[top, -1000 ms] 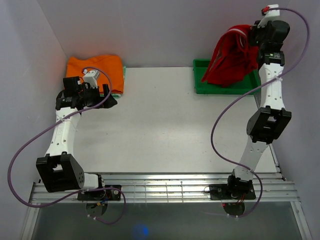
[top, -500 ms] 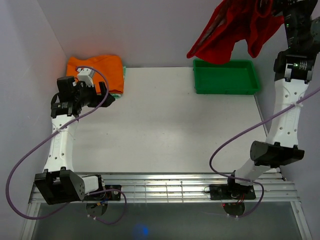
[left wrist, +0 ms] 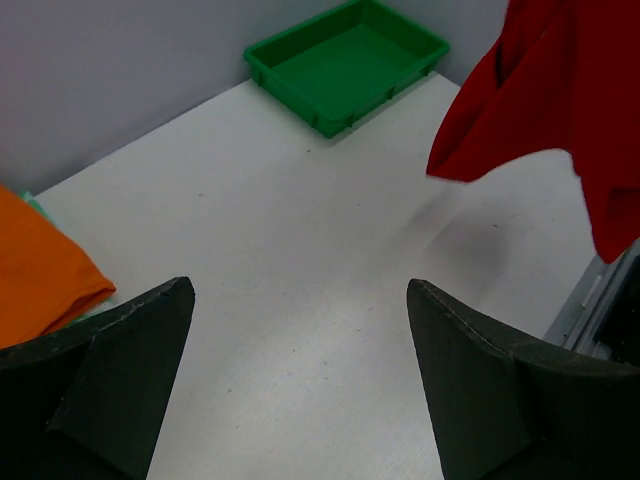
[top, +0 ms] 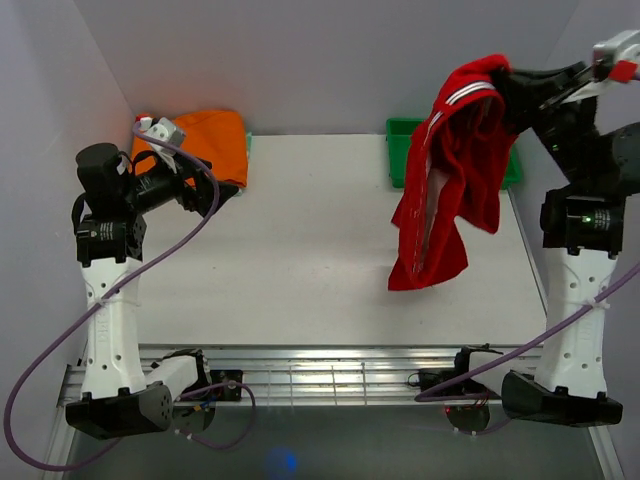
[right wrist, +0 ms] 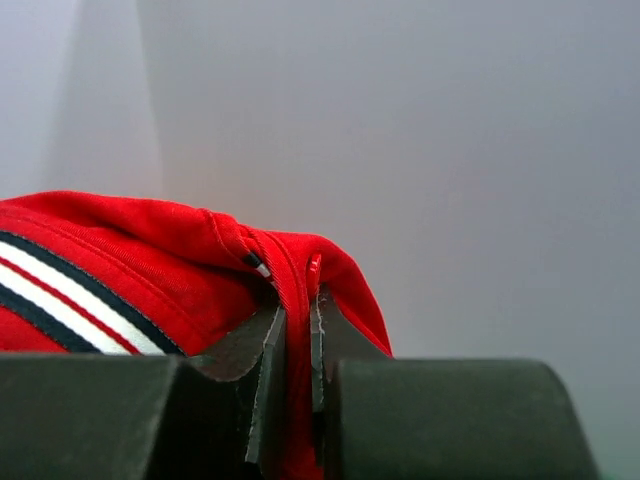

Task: Fold and stack the trousers
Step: Move the trousers to the center of the board

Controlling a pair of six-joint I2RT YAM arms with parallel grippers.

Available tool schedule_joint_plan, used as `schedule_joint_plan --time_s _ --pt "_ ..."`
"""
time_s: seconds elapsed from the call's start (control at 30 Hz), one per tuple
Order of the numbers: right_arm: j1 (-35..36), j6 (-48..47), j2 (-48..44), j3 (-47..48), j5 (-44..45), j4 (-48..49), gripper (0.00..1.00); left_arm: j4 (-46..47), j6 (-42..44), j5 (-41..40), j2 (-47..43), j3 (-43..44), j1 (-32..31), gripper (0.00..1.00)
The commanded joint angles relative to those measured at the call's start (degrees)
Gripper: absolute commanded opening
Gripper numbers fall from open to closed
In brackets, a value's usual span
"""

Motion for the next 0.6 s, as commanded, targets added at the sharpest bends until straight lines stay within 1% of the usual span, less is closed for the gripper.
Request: schedule_joint_plan --time_s 0.0,0.03,0.07,0.1,0.13,0.17,0.2,0.23,0.27,0.3,0.33,0.37,0.4,0.43,0.47,0.5,0.53,0.57 --pt "5.4 4.3 1.1 -10.9 -5.6 -6.6 0.08 -5.6 1.7 8.7 1.9 3.9 -0.2 0.98" --pt "8.0 3.6 1.1 -13.5 -5.8 -7.8 0.08 -6.1 1.9 8.3 2.1 3.9 -0.2 0.98" --pt "10.0 2.5 1.5 -19.0 -5.8 -8.6 0.08 -6.8 2.2 7.7 2.2 3.5 -0.3 0.98" --pt "14.2 1.6 2.1 -21.6 -5.8 -8.8 0.08 -7.9 2.7 7.1 2.4 3.2 -0.5 0.98" --pt "16.6 0.5 2.9 -23.7 -5.3 -8.8 0.08 -8.5 2.9 6.3 2.6 2.6 -0.5 0.98" --pt "18.8 -0.8 5.8 -26.3 -4.5 -10.9 0.08 -8.8 2.9 5.5 2.6 1.1 -0.5 0.98" --pt "23.6 -3.6 7.9 -26.9 -2.8 -11.7 0.08 -8.7 2.4 4.6 2.5 0.0 -0.4 0.98" --pt "25.9 -5.1 10.2 -26.8 -2.2 -12.7 0.08 -8.5 1.3 2.5 2.1 -1.1 -0.5 0.98" --pt "28.0 -6.2 15.6 -25.6 -1.4 -12.9 0.08 -7.1 0.1 1.4 1.7 -3.7 -0.5 0.98" --pt "32.0 -8.0 19.0 -24.2 -0.5 -13.1 0.08 -6.3 -1.3 0.3 1.2 -5.2 -0.5 0.98" --pt "34.0 -8.6 22.2 -22.1 -0.1 -14.4 0.08 -5.6 -4.0 -0.6 0.2 -6.5 -0.4 0.98" --pt "35.8 -8.8 29.3 -19.8 0.3 -15.1 0.08 -4.2 -5.2 -1.9 -0.3 -8.0 -0.4 0.98" --pt "38.7 -8.9 33.2 -13.7 -0.4 -16.0 0.08 -3.7 -7.0 -2.3 -0.9 -10.6 -0.3 0.98" --pt "40.0 -8.5 36.6 -10.5 -0.9 -17.1 0.09 -3.3 -8.6 -2.8 -1.4 -11.9 -0.2 0.98" --pt "41.0 -8.2 41.6 -8.2 -1.2 -16.3 0.17 -2.8 -11.3 -3.7 -2.4 -13.2 -0.1 0.98" --pt "42.7 -8.4 42.8 -5.2 -0.2 -15.4 0.25 -1.9 -12.5 -4.2 -2.8 -15.5 0.4 0.98" --pt "43.3 -8.5 43.7 -3.8 0.5 -14.6 0.52 -1.8 -13.6 -4.9 -3.1 -16.4 0.6 0.98" --pt "43.5 -8.6 45.1 -2.0 0.3 -14.3 0.66 -1.5 -15.1 -7.0 -3.4 -17.1 0.8 0.98"
